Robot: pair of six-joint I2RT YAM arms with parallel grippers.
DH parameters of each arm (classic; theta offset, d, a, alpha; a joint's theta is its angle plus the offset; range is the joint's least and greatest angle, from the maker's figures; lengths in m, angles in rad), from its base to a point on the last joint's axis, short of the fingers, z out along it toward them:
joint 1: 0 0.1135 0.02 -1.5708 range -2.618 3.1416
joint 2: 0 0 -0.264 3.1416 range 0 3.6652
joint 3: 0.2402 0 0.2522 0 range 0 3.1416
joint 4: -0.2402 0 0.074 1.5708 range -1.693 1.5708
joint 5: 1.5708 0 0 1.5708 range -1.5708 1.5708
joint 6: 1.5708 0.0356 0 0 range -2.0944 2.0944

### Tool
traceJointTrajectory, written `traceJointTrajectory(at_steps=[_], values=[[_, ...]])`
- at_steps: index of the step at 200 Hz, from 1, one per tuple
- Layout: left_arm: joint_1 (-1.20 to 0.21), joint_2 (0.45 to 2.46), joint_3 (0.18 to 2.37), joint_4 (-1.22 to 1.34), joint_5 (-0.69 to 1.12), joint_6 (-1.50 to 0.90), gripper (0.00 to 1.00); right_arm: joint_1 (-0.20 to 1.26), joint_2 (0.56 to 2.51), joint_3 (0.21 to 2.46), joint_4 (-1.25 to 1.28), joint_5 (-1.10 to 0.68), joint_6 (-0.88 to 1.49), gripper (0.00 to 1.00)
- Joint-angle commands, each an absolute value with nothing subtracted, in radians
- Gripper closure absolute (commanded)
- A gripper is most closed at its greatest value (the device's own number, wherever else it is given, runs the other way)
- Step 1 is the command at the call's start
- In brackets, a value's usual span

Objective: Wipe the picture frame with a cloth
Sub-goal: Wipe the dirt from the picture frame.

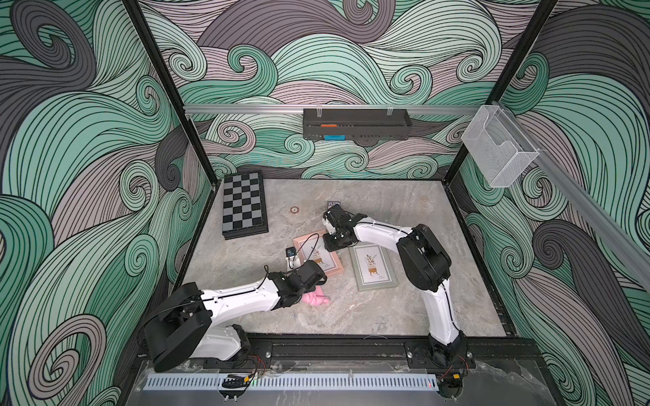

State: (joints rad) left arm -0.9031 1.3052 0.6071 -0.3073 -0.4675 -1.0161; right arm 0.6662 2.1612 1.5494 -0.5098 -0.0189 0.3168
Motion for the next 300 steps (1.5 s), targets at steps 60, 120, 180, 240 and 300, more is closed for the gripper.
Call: traceJointTrajectory(at_steps=[60, 120, 180, 240, 300], values=[[-0.604, 1.516, 0.899, -0.156, -0.456, -0.767, 1.00, 0.658, 2.226, 1.452, -0.644, -0.034, 0.298, 0.69], [-0.525, 1.831, 1.095, -0.058, -0.328, -0.736, 1.00, 0.664, 2.230, 1.440, -0.626, -0.057, 0.303, 0.69], [-0.577, 1.769, 0.941, -0.133, -0.314, -0.832, 1.00, 0.664, 2.244, 1.429, -0.619, -0.061, 0.307, 0.69], [-0.822, 1.639, 0.823, -0.235, -0.353, -0.912, 1.00, 0.660, 2.230, 1.420, -0.619, -0.045, 0.311, 0.69], [-0.684, 1.743, 0.979, -0.219, -0.517, -0.796, 1.00, 0.660, 2.224, 1.417, -0.618, -0.055, 0.310, 0.69]])
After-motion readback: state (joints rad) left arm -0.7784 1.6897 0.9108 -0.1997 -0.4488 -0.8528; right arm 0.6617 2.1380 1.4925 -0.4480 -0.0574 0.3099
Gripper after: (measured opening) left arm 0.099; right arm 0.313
